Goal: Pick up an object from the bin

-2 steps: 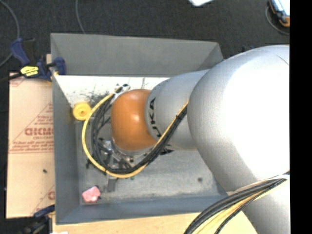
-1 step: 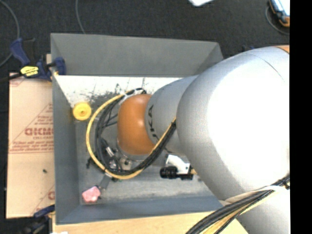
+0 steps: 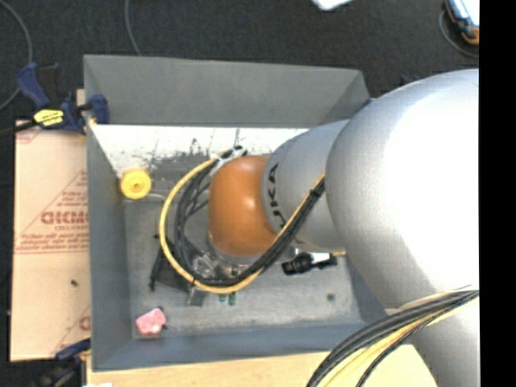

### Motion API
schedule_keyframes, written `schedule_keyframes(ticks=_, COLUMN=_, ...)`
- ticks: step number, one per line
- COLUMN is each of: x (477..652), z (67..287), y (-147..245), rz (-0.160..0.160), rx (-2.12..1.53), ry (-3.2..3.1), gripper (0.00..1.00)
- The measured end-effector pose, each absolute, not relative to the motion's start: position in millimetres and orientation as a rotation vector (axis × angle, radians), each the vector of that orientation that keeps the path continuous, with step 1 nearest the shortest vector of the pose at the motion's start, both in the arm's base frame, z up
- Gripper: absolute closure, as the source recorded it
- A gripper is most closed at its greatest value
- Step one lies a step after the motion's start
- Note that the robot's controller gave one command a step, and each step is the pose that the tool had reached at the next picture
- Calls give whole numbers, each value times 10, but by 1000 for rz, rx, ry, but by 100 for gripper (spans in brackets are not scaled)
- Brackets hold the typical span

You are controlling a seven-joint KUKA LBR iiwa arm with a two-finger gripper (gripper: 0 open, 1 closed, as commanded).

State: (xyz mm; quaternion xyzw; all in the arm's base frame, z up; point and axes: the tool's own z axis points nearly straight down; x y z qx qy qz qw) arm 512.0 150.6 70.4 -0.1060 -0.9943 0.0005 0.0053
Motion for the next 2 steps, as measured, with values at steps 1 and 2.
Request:
schedule_keyframes(ticks=1, x=5119, z=704, y=1507, rz=2, rx=-333, ry=-3113, gripper=100)
schedule_keyframes(ticks=2, x=5113, z=727, y=1505, rz=2, rx=-334, ry=-3114, gripper=100)
